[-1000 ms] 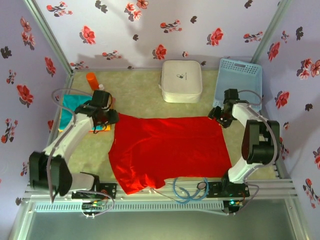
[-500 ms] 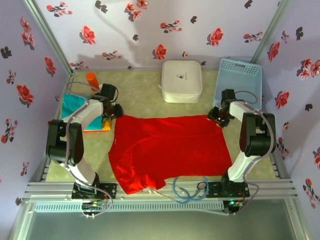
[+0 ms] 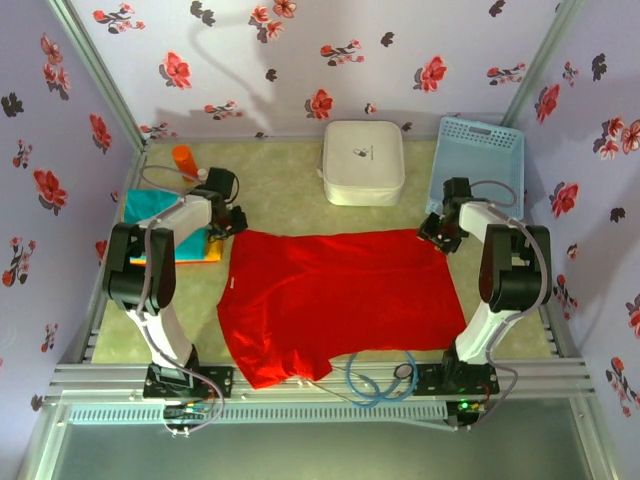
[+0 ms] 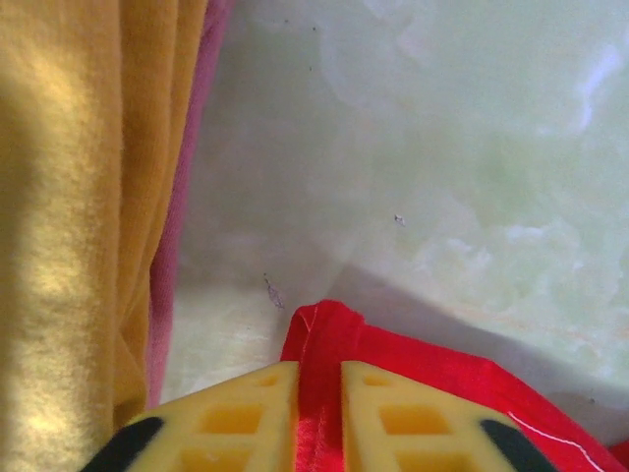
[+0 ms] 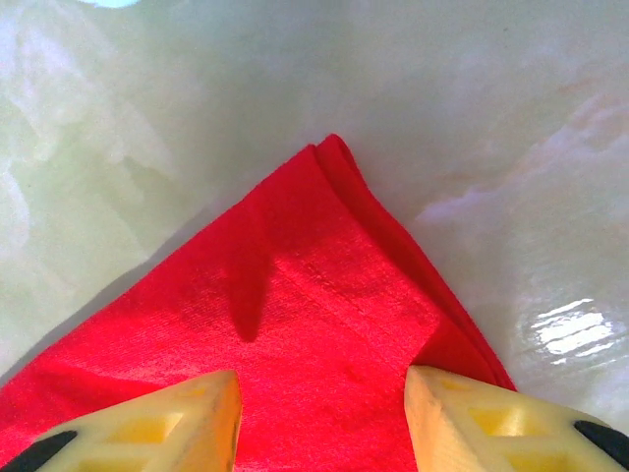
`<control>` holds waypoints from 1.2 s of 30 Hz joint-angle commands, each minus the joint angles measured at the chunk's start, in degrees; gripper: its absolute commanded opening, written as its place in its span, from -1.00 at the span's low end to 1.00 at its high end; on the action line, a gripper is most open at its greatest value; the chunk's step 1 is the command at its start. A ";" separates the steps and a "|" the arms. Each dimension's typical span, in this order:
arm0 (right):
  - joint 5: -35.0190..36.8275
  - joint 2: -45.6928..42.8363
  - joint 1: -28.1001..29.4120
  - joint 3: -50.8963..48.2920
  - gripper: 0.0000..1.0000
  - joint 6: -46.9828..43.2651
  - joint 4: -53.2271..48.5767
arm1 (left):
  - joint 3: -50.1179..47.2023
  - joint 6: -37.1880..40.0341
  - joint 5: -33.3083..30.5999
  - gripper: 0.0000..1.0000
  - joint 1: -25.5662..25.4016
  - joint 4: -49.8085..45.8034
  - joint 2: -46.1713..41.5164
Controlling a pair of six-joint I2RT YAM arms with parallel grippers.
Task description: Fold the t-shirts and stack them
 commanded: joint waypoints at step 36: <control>-0.62 -8.42 -2.81 -6.04 0.15 0.02 0.62 | 3.68 -0.23 5.75 -0.13 -1.05 -2.22 4.69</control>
